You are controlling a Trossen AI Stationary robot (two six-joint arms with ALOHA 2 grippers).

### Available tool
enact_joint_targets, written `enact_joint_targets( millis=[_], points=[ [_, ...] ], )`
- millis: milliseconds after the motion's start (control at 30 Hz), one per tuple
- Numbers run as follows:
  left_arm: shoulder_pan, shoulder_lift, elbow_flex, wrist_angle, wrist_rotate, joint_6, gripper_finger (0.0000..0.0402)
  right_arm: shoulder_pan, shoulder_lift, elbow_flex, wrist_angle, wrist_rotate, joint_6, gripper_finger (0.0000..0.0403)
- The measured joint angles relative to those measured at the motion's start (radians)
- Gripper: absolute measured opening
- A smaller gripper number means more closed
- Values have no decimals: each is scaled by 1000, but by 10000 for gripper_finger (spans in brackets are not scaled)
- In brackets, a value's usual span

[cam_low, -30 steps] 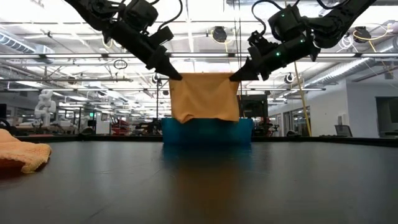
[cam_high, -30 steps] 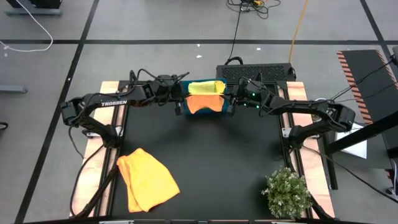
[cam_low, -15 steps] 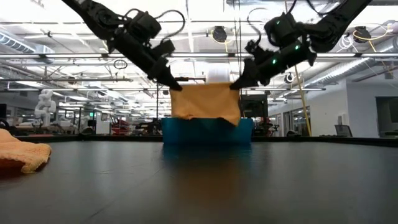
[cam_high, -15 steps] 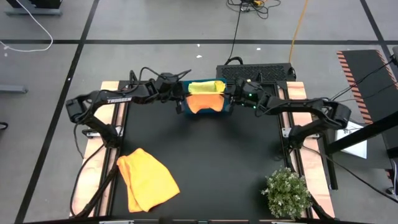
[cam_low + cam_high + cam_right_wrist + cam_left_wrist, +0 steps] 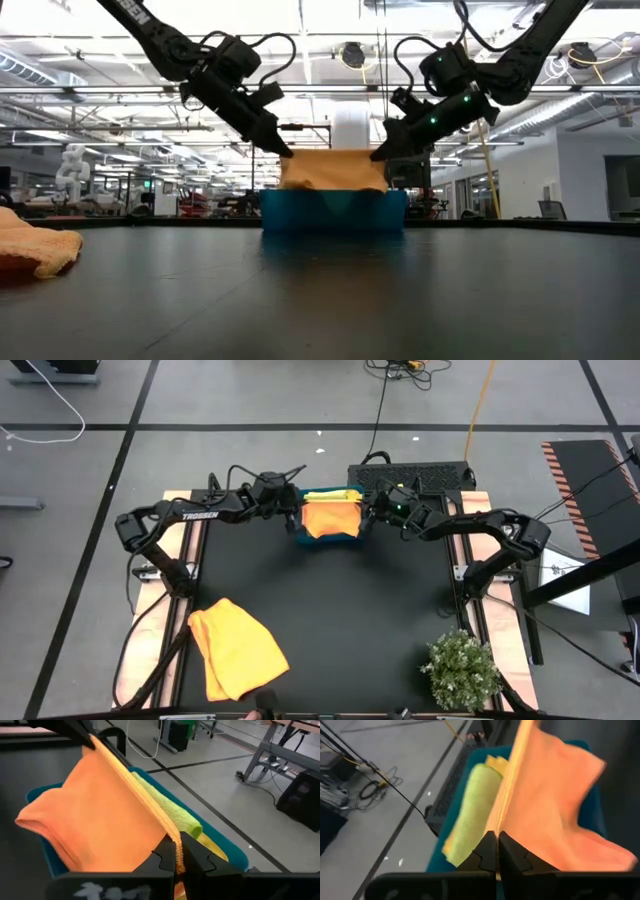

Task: Fold microfiber towels
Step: Put the folded orange microfiber towel into the blue bin

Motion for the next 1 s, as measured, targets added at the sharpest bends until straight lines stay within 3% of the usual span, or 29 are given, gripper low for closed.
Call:
enact_joint_targets(
  millis=[233, 633, 800, 1000],
  points=[
    [12, 86, 0, 44, 36, -3, 13, -24, 33, -1, -12, -72, 34, 2],
    [15, 147, -2, 134, -123, -2, 15, -46, 199, -1, 189, -32, -18, 7],
    [26, 146, -2, 121, -158, 7, 5, -59, 199, 3, 191, -18, -7, 21],
    [31, 146, -4, 124, -155, 15, 62, -64, 176, 1, 194, -2, -34, 64]
  ],
)
